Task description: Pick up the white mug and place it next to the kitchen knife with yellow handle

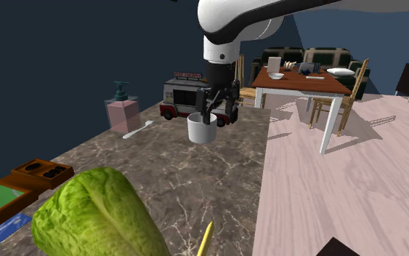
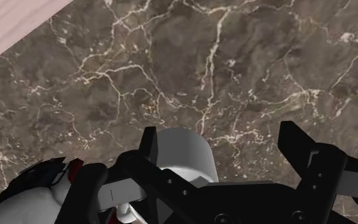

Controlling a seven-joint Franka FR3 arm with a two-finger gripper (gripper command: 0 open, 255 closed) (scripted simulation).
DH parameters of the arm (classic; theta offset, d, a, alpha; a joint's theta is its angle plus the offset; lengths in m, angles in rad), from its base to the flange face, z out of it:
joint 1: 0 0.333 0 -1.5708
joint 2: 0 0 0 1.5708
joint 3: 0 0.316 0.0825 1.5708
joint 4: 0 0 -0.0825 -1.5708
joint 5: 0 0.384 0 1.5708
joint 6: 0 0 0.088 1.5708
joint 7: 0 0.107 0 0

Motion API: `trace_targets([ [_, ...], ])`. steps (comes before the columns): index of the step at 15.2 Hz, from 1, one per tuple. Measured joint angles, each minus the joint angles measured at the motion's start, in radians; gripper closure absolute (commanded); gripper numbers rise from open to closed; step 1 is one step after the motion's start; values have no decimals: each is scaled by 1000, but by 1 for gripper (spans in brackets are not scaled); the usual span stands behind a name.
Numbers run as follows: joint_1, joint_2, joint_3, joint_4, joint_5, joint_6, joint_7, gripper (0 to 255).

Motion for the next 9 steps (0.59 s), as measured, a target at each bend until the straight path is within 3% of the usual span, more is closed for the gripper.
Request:
trace_targets([
  [9, 20, 357, 16, 373, -28, -40, 27, 0],
])
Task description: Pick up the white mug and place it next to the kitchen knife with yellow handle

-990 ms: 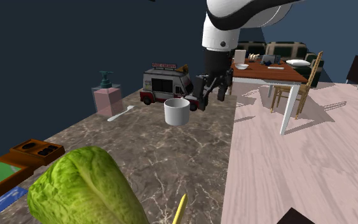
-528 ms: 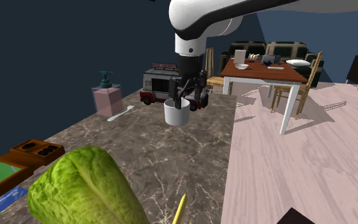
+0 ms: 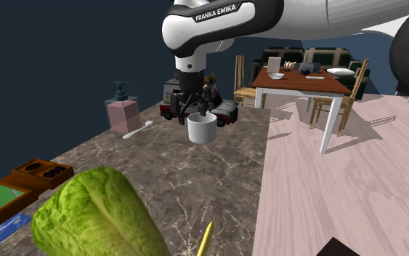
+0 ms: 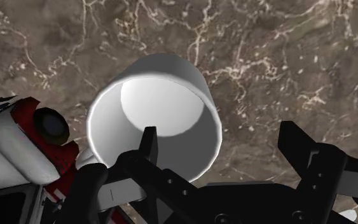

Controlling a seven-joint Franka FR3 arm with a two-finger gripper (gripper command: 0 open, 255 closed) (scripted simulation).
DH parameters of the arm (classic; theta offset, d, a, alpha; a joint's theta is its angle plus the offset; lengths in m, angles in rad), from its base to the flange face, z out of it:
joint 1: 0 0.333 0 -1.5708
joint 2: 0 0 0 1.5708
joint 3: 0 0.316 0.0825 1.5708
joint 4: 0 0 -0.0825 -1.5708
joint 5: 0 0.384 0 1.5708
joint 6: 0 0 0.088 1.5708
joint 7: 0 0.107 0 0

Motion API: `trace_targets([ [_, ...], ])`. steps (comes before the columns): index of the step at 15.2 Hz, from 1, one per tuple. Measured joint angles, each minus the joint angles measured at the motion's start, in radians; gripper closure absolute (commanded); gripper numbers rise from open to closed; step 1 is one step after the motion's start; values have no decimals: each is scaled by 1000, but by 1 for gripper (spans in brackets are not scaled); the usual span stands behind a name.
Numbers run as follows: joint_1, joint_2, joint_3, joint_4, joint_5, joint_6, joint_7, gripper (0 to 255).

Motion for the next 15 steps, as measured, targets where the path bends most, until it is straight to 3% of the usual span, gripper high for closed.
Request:
trace_targets([
  [7, 0, 22, -1, -58, -3, 79, 4, 0],
  [13, -1, 24, -1, -65, -3, 88, 4, 0],
  [14, -1, 24, -1, -65, -3, 88, 4, 255],
  [15, -1, 24, -1, -65, -3, 89, 4, 255],
])
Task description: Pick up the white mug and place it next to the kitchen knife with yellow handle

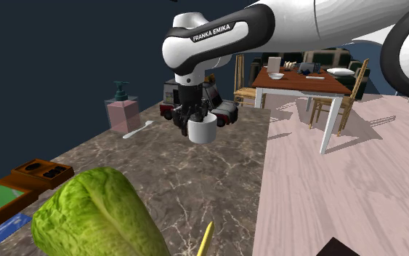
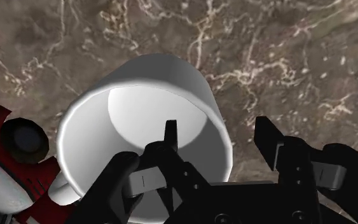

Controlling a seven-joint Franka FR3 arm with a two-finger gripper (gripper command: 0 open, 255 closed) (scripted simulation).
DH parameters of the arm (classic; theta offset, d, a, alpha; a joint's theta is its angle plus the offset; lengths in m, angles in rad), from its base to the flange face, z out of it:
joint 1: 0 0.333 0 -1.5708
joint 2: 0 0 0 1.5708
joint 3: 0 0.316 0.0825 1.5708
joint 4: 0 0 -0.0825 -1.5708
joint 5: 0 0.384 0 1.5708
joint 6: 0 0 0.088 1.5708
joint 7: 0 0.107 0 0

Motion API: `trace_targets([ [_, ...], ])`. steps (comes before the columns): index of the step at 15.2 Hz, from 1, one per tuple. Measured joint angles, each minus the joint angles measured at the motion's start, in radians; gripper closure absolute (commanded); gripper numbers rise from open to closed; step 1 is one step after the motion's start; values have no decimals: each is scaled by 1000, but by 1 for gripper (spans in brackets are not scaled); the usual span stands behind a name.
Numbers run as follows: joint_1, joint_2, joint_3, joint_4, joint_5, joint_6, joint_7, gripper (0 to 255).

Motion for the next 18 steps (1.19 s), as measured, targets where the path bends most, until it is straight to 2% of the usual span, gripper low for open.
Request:
trace_targets([
  [10, 0, 1, 0, 6, 0, -5, 0, 255],
  [18, 3, 8, 1, 117, 1, -109, -4, 255],
])
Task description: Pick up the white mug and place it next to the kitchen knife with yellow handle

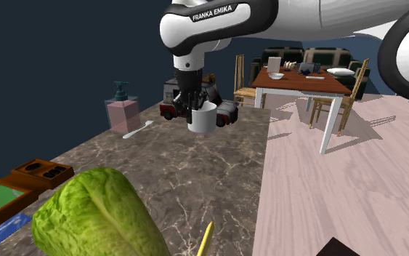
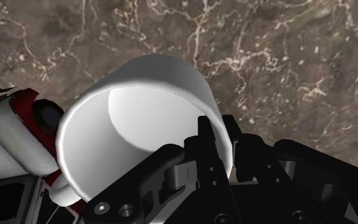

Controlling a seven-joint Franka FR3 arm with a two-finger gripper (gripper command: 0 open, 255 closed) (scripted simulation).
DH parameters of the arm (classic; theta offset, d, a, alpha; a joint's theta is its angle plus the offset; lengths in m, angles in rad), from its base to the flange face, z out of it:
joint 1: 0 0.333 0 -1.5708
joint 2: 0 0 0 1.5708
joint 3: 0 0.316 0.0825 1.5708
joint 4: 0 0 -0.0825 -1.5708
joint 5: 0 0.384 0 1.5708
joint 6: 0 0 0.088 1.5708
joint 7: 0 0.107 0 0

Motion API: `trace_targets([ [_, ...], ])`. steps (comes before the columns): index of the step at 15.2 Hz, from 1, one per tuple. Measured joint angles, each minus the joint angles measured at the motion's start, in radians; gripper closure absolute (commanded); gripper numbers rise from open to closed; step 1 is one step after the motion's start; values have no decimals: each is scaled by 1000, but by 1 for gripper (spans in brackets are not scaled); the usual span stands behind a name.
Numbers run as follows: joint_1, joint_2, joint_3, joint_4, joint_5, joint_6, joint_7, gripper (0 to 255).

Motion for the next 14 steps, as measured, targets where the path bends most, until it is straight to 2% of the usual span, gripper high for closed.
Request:
trace_targets([
  [5, 1, 1, 0, 69, 0, -68, -3, 255],
  [14, 6, 46, 1, 259, -3, -213, -9, 255],
])
